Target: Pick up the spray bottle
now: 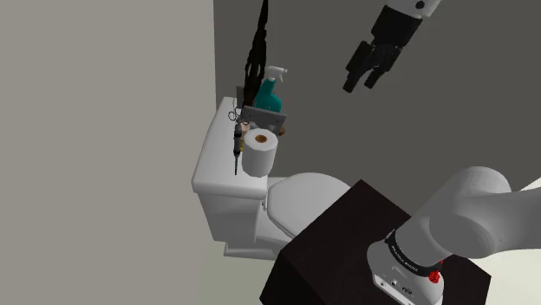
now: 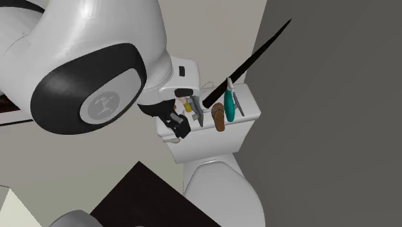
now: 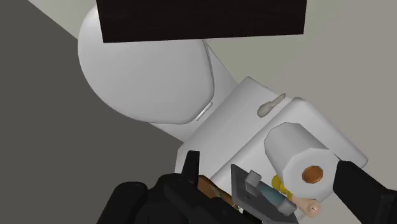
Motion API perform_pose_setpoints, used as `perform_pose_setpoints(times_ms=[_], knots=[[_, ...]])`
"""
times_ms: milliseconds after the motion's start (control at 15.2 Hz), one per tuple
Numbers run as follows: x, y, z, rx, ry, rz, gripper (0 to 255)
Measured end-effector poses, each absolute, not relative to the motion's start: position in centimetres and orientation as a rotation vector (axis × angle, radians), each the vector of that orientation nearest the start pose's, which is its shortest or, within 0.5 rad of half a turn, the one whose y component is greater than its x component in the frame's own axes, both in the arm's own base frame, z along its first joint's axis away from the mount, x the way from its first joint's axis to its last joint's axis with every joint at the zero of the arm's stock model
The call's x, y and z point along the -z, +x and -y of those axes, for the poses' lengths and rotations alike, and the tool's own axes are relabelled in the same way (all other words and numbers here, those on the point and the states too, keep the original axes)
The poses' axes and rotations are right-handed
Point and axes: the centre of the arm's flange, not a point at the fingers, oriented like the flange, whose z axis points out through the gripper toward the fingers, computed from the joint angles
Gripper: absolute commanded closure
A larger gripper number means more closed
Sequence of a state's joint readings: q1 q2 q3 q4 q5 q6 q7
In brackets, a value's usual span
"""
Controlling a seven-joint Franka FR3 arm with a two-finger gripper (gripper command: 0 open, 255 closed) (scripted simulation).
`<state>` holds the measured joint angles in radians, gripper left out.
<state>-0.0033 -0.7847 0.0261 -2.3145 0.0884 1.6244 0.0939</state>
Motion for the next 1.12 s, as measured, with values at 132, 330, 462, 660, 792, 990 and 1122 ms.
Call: perform_pose_setpoints(times_ms=[132, 330, 462, 660, 792, 990, 1122], knots=[[-61.4, 31.8, -1.7, 0.137, -3.064, -0.1, 0], [-60.6, 35.0, -0.4, 0.128, -3.081, 0.009, 0], [-60.5, 37.5, 0.1, 0.122, -3.091, 0.096, 0], [-59.6, 41.4, 1.1, 0.11, -3.103, 0.229, 0], [-59.1, 43.7, 1.4, 0.103, -3.107, 0.319, 0], [-58.2, 48.0, 1.6, 0.091, -3.108, 0.455, 0], [-57.6, 50.4, 1.5, 0.084, -3.106, 0.546, 0]])
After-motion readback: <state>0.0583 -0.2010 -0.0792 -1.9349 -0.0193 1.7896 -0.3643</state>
